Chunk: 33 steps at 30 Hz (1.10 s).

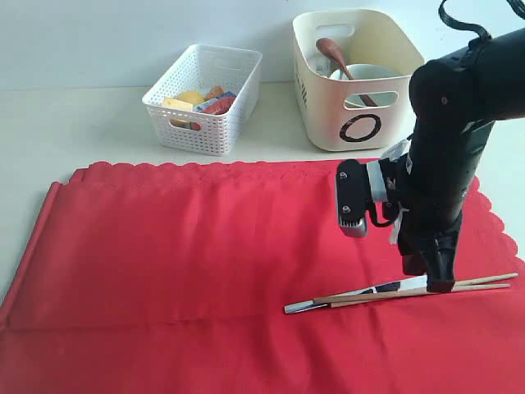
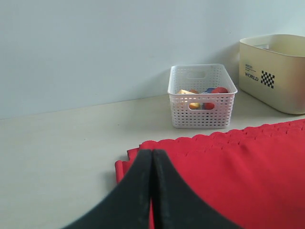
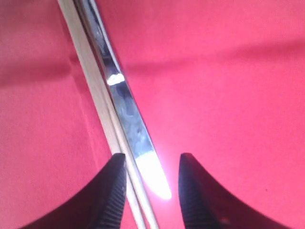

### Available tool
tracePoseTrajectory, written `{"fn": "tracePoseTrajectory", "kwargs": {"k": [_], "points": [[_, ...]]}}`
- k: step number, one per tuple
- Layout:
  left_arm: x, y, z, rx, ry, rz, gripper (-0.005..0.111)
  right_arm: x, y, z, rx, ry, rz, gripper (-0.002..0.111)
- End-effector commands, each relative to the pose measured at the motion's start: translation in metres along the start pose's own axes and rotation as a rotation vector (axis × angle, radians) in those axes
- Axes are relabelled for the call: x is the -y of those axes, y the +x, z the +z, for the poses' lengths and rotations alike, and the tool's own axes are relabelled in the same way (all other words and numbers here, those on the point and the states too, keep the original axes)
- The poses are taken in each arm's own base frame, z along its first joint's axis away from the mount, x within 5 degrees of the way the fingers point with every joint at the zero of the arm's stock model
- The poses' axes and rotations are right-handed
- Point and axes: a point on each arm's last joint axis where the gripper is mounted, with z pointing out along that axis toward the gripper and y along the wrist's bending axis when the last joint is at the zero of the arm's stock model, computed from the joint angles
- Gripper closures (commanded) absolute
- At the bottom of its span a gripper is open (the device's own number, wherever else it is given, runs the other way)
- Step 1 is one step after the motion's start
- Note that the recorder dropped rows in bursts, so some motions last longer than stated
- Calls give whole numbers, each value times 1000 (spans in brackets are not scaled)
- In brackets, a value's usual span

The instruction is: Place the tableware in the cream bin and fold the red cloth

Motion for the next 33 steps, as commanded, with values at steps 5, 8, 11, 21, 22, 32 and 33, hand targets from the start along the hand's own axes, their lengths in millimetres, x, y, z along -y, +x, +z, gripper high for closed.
{"fn": "tracePoseTrajectory", "kwargs": {"k": [5,8,11,21,22,32,33], "points": [[0,1,0,5,6,-1,106,-2,-7,13,30,-90,-35,72],[0,1,0,5,6,-1,106,-2,-8,22,13,-116,-36,72],[0,1,0,5,6,-1,106,-2,-9,31,-2,-140,-36,72],[0,1,0,5,6,-4,106,0,-9,38,-22,-142,-49,72],[0,1,0,5,6,-4,106,0,-8,38,-28,-139,-55,74],[0,1,0,5,6,-2,106,2,-9,38,-22,-122,-58,105],[0,1,0,5,6,-4,106,2,-9,38,-22,-122,-58,107]]}}
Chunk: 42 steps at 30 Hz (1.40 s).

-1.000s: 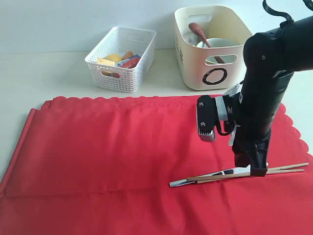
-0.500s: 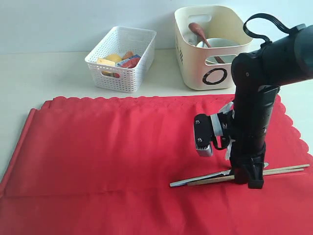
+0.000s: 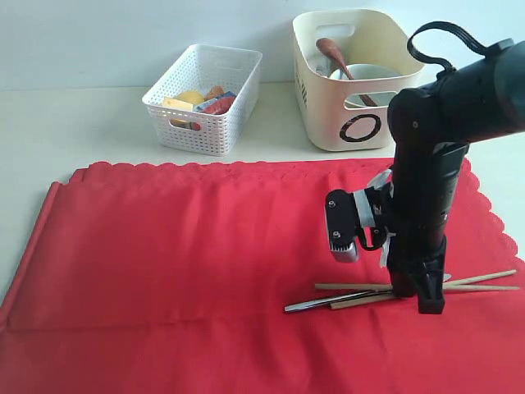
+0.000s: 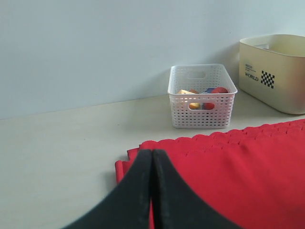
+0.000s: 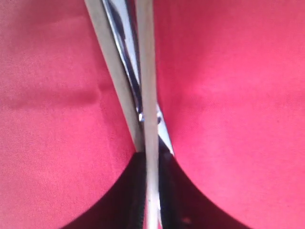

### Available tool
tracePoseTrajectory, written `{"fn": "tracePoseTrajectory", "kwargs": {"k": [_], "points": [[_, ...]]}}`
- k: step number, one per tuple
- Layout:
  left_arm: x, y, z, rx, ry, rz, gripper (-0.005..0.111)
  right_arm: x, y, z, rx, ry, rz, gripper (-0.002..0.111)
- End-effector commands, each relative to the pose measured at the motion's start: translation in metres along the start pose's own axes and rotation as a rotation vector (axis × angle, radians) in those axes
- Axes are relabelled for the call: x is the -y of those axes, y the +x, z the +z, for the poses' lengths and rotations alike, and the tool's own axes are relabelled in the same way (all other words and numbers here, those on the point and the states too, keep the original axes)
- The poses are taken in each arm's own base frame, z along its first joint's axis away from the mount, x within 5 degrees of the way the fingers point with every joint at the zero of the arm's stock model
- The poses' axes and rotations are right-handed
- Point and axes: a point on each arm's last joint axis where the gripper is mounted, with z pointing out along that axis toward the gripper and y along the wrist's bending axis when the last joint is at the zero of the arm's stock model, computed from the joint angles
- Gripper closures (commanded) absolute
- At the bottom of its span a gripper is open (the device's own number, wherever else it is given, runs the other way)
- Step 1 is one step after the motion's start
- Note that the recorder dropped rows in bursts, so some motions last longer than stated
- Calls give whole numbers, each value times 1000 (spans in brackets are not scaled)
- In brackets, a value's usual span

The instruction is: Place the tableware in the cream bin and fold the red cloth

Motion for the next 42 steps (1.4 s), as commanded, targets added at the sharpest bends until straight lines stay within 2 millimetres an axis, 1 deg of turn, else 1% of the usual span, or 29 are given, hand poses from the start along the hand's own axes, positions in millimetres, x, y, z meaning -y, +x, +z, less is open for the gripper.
{"fn": "tracePoseTrajectory", "kwargs": {"k": [1,15,23,25,28,31,33,35,42], "points": [[0,1,0,5,6,-4,106,2,-1,2,0,8,-10,108],[0,1,0,5,6,-2,106,0,2,0,-23,-4,-21,108],[0,1,0,5,6,-3,106,-3,4,-16,-2,42,-28,108],[0,1,0,5,6,-3,106,-3,3,-16,4,38,-23,104],[0,1,0,5,6,-3,106,-3,3,-13,1,27,-20,91],[0,1,0,5,6,-2,106,-3,3,-11,-1,12,-25,75],[0,1,0,5,6,-2,106,-4,2,-10,-2,-3,-54,68],[0,1,0,5,6,-2,106,-5,3,-10,-5,-9,-73,65],[0,1,0,5,6,-2,106,-4,2,-4,-10,-28,-70,65]]}}
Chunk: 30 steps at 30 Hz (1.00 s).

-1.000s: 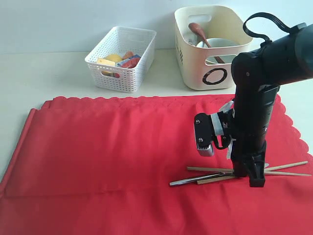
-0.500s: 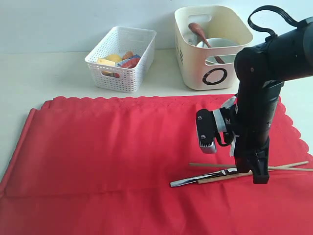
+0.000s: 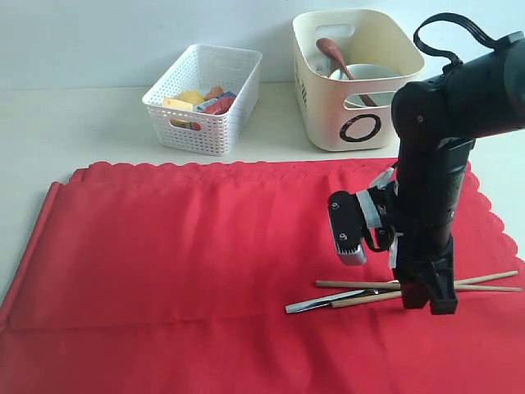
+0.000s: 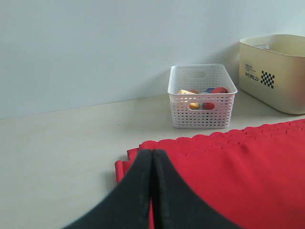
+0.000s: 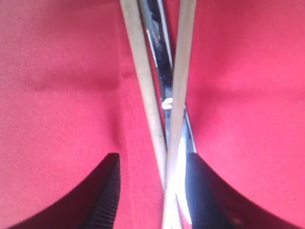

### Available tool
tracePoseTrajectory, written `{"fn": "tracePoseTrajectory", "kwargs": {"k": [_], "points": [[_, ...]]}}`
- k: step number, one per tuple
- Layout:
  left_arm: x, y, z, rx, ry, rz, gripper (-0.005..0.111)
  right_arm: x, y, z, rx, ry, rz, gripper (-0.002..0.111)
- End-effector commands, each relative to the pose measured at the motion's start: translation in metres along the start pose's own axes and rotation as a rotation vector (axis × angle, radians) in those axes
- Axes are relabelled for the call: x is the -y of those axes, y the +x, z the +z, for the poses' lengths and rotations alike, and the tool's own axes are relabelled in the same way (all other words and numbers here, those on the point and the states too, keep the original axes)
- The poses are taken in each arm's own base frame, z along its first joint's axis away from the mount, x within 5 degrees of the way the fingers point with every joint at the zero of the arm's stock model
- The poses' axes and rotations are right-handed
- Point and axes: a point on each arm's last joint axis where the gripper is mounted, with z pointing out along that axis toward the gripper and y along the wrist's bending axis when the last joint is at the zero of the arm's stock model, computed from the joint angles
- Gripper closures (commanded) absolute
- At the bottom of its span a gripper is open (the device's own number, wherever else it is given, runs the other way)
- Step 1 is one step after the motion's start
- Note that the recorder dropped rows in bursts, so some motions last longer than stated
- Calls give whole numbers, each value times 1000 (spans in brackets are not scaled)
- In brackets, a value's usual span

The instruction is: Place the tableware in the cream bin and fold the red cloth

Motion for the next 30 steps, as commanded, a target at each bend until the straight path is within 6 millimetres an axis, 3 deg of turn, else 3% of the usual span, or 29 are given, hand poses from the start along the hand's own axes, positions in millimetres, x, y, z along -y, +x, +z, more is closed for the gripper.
{"fn": "tracePoseTrajectory", "kwargs": {"k": [1,12,24,30], "points": [[0,1,0,5,6,-2,106,2,-1,6,1,-9,-5,65],[0,1,0,5,6,-2,106,8,-3,10,12,43,35,67],[0,1,0,5,6,-4,106,8,-3,10,10,42,37,94],[0,1,0,5,6,-2,106,3,-1,9,-16,-15,39,95]]}}
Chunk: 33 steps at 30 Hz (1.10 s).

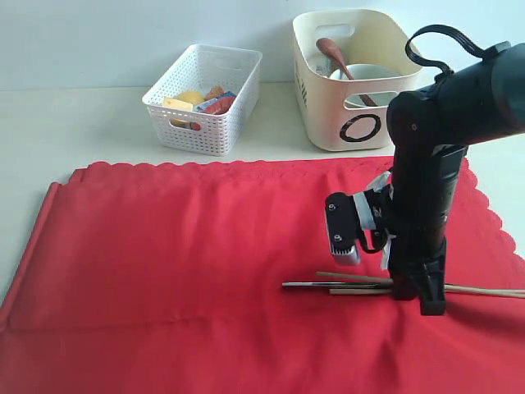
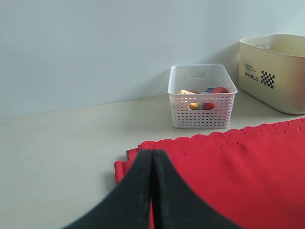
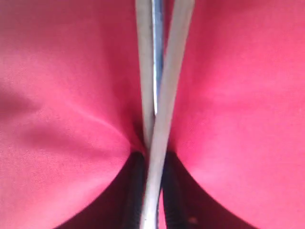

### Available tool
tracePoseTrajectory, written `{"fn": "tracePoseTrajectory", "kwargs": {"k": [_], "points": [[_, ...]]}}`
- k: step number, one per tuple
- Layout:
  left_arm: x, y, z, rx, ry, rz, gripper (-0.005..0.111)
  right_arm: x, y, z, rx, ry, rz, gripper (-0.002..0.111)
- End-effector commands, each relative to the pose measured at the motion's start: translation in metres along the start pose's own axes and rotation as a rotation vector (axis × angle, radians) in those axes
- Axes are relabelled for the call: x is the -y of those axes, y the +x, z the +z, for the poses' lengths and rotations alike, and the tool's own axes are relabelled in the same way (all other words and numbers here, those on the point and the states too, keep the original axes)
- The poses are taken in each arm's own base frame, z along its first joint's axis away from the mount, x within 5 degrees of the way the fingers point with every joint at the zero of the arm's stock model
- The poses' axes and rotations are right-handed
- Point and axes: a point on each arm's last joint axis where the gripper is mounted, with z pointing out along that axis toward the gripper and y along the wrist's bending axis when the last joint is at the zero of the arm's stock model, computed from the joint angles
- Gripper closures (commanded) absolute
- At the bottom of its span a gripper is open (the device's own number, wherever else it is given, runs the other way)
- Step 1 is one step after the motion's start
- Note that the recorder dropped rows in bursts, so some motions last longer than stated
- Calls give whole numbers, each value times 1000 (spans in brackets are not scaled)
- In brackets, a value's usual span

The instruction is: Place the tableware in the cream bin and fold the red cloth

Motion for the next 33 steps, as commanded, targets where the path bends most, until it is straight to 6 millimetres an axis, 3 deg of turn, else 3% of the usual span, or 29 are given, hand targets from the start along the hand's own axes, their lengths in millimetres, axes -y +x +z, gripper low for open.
{"fn": "tracePoseTrajectory", "kwargs": {"k": [1,5,12,26,33], "points": [[0,1,0,5,6,-2,106,-3,2,-1,-18,-29,-1,95],[0,1,0,5,6,-2,106,-3,1,-9,11,8,4,91],[0,1,0,5,6,-4,106,-4,-1,-16,49,24,20,66],[0,1,0,5,6,-4,106,3,-10,-18,153,98,67,66],[0,1,0,5,6,-4,106,-4,-13,-18,188,27,-23,66]]}}
